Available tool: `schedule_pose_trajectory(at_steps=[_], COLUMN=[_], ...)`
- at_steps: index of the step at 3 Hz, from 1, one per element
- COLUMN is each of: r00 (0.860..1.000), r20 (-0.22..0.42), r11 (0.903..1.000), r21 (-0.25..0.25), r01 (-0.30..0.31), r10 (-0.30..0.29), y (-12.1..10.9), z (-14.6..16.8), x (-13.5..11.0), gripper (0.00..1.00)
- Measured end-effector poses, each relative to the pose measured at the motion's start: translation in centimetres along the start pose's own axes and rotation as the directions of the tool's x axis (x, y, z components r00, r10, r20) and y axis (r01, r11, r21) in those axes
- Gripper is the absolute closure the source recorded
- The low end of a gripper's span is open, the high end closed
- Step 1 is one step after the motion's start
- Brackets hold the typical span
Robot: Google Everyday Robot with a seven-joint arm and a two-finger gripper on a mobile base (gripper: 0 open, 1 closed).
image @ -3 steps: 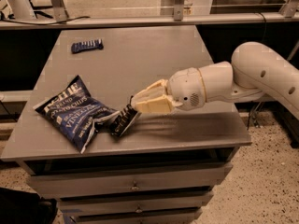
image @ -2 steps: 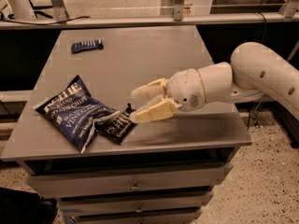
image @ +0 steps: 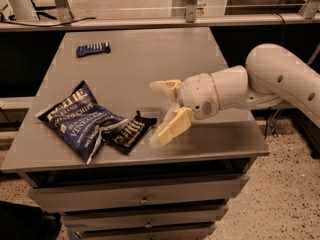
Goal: Move rxbar chocolate near blue chip bag
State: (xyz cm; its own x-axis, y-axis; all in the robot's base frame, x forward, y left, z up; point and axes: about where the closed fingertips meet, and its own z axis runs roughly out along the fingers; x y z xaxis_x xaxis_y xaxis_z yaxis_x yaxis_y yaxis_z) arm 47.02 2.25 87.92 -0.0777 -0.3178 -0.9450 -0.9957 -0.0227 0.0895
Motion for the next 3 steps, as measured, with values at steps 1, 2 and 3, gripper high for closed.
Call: schedule_pose_trajectory(at_steps=[1,2,3], r00=[0.999,0.987,0.966], r20=[-0.048,-0.135,-0.223], r11=[0.9981,0.9829,0.9428], r21=[0.054,0.149,0.273], r01=[0.028,0.107,0.191], r10=[-0.026,-0.087,-0.13], y=[-1.7,-5.3,-9.8], z=[-1.7,-5.2,-10.0], x=[0.5,1.2,1.3], gripper=[0.0,0.0,0.0])
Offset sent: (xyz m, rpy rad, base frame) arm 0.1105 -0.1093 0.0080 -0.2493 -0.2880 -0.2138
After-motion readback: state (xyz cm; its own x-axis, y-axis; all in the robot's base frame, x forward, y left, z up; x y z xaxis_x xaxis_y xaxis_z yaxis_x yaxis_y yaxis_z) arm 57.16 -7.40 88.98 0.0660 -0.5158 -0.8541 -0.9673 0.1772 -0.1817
